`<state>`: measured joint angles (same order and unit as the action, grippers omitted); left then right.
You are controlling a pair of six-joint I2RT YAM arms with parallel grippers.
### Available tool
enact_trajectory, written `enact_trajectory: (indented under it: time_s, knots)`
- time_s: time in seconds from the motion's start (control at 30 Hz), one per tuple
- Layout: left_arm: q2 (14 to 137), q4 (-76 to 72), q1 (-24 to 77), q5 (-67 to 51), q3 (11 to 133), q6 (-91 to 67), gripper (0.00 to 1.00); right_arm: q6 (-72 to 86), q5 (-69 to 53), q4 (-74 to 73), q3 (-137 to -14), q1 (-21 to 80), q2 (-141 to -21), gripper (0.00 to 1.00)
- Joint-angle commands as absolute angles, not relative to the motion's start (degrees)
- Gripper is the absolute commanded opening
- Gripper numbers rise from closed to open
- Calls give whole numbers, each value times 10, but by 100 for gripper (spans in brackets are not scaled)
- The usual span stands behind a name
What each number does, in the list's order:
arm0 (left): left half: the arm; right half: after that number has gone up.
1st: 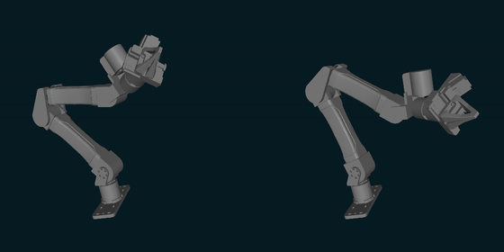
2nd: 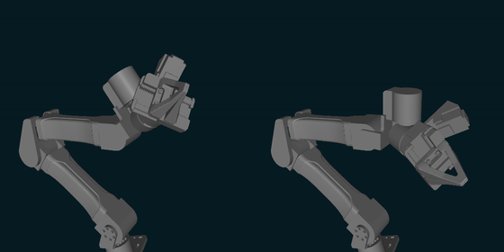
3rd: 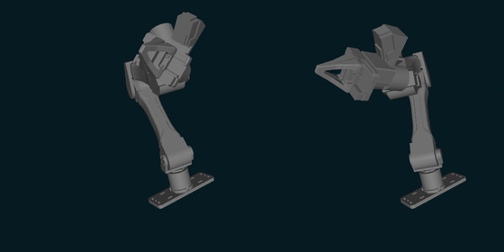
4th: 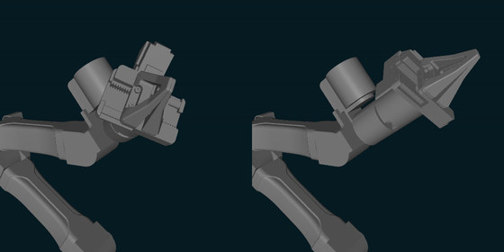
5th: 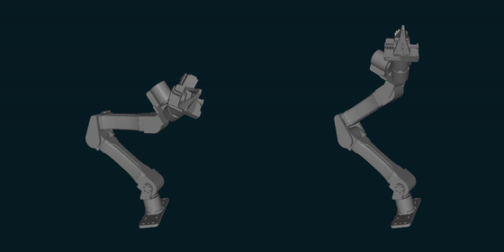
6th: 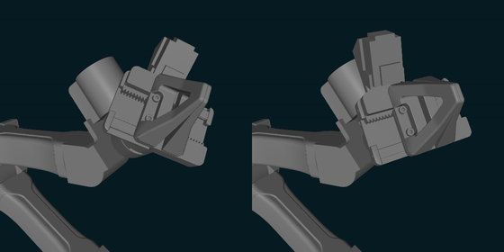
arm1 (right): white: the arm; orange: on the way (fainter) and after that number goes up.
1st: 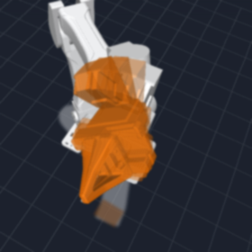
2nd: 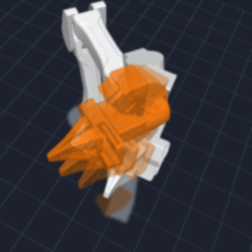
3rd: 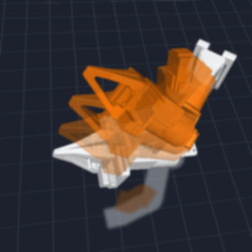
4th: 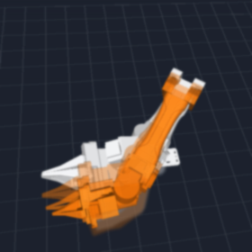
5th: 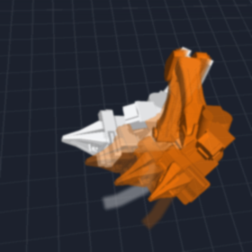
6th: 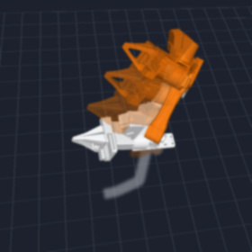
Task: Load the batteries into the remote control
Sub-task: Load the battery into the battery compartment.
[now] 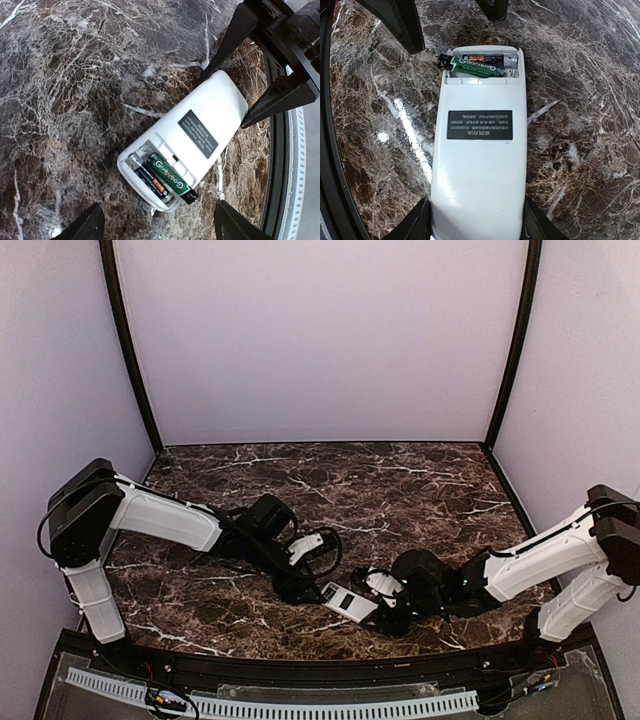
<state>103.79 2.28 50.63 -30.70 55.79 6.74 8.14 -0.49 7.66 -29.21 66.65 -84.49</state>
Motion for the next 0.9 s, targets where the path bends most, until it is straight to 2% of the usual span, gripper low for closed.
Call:
enact_trajectory:
  time_s: [0.0,0.47,0.63,0.87]
  knots:
    - [1043,23,504,-320,564,81,74,77,-17,91,-285,672,-835,0]
    - [1075,33,504,-301,585,74,67,75,-23,95,-285,672,-837,0]
    - [1085,38,504,-287,593,72,60,74,-25,96,-284,673,-837,0]
    - [1096,54,508,-277,604,78,56,74,-24,96,-284,672,-837,0]
